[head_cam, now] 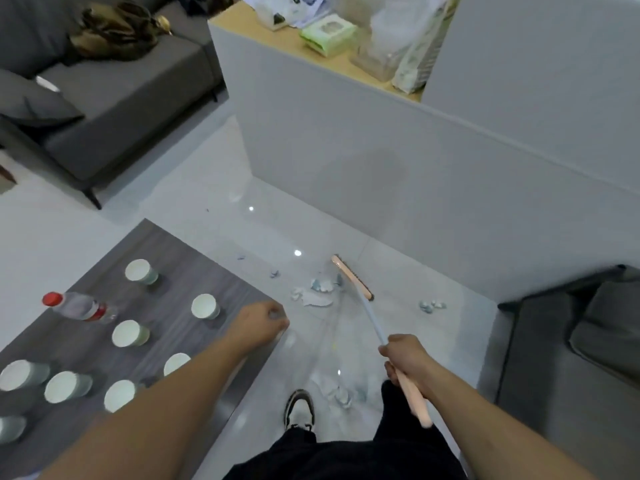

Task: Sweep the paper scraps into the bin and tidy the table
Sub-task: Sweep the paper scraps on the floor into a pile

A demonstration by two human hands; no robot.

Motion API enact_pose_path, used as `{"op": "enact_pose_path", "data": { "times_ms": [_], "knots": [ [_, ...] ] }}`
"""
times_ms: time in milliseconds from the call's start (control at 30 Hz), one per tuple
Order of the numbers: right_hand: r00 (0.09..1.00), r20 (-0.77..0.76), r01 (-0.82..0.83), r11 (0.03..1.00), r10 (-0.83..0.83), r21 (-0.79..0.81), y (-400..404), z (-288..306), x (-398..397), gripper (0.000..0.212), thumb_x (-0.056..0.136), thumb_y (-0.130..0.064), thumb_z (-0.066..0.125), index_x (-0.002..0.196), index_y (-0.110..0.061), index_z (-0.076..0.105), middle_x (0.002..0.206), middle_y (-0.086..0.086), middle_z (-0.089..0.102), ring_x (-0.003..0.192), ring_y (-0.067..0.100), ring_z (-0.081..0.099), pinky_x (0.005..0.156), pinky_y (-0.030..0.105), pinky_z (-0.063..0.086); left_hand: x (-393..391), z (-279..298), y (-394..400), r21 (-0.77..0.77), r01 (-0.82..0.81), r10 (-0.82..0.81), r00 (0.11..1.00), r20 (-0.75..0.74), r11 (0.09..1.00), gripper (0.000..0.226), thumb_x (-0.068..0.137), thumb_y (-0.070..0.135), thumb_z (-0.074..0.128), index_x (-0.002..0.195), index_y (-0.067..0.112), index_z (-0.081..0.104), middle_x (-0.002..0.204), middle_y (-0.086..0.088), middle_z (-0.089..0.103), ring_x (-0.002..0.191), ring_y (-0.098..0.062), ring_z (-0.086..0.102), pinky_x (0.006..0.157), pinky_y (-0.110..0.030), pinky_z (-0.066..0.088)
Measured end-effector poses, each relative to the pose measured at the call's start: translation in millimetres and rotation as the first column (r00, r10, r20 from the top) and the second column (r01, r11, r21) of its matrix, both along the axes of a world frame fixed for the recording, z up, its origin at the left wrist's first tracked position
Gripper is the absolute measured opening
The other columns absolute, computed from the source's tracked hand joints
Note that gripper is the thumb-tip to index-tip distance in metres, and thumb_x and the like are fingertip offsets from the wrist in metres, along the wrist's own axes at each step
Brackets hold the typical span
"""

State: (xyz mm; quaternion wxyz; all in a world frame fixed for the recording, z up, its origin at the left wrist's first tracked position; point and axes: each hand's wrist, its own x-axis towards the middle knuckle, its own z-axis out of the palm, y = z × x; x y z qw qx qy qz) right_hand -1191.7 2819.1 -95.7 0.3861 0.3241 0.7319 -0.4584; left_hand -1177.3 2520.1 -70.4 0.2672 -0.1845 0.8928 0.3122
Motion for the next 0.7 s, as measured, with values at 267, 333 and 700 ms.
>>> {"op": "enact_pose_path", "data": {
  "times_ms": [267, 333, 700],
  "knots": [
    [0.943, -0.020, -0.333, 0.940, 0.332, -0.072, -43.4, -27.6, -200.0, 0.010, 0.090, -0.002, 0.054, 0.098, -0.001, 0.060, 0.051, 0.007, 0.042, 0.035, 0.016, 0.037, 0.040, 0.022, 0.032, -100.9, -14.5, -19.2, -0.090, -0.289, 0.291, 0.957, 0.009, 0.953, 0.041, 0.091, 0.040, 0.056, 0.126, 0.019, 0.059, 0.128, -0.004, 0.061, 0.115, -0.023, 0.056, 0.097, -0.036, 0.046],
    [0.910, -0.036, -0.414, 0.906, 0.413, -0.085, -41.9, -29.9, -252.5, 0.016, 0.090, -0.003, 0.055, 0.106, -0.001, 0.056, 0.052, 0.007, 0.043, 0.035, 0.017, 0.037, 0.040, 0.022, 0.032, -127.0, -13.5, -16.9, -0.124, -0.353, 0.358, 0.934, 0.019, 0.928, 0.043, 0.092, 0.038, 0.056, 0.129, 0.018, 0.057, 0.130, -0.006, 0.059, 0.118, -0.023, 0.054, 0.099, -0.037, 0.045],
    [0.748, -0.047, -0.661, 0.737, 0.662, -0.143, -83.4, 12.9, -462.5, 0.013, 0.090, -0.004, 0.060, 0.100, -0.012, 0.056, 0.061, 0.010, 0.047, 0.040, 0.019, 0.042, 0.043, 0.024, 0.037, -263.8, 9.2, -8.0, -0.185, -0.555, 0.564, 0.826, -0.004, 0.811, 0.047, 0.087, 0.046, 0.059, 0.128, 0.022, 0.058, 0.130, -0.004, 0.058, 0.117, -0.022, 0.054, 0.088, -0.028, 0.040]
  ]
}}
